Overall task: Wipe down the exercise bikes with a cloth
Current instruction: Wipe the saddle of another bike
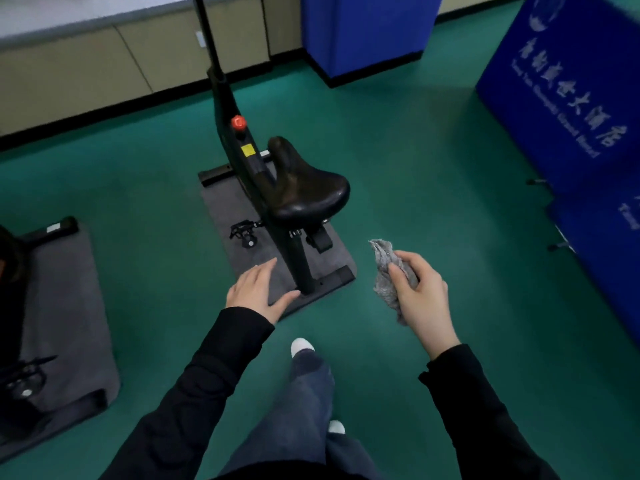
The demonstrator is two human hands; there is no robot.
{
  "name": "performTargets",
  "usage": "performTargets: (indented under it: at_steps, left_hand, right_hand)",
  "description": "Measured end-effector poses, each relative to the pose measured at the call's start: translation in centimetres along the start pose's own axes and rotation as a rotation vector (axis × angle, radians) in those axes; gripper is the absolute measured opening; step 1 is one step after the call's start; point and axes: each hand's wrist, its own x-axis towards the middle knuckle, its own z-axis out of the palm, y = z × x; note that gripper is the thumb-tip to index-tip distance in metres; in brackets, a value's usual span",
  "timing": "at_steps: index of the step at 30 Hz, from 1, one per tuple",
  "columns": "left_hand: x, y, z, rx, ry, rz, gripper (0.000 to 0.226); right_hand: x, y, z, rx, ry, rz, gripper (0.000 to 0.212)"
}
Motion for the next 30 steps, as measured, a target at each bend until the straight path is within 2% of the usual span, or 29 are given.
performTargets:
  at_steps: [9, 18, 25, 30]
  left_hand:
    - [9.9, 0.2, -0.6, -0.145, 0.079, -0.156, 0.083]
    - [14.9, 0.2, -1.1, -0.233, 0.099, -0.235, 0.087]
    - [16.8, 0.0, -0.9, -0.42, 0.175, -0.346, 0.068]
    - [19.9, -0.3, -1.5, -0.569, 0.302, -0.385, 0.048]
  right_hand:
    - [11.5, -2.5, 3.8, -0.08, -0.157, -0.102, 0.013]
    - [17.8, -3.3, 6.6, -0.104, -0.204, -0.147, 0.015]
    - [23.5, -5.0, 9.2, -0.144, -0.328, -0.374, 0.018]
    - [28.5, -7.6, 12.7, -0.272, -0.448, -0.695, 0.021]
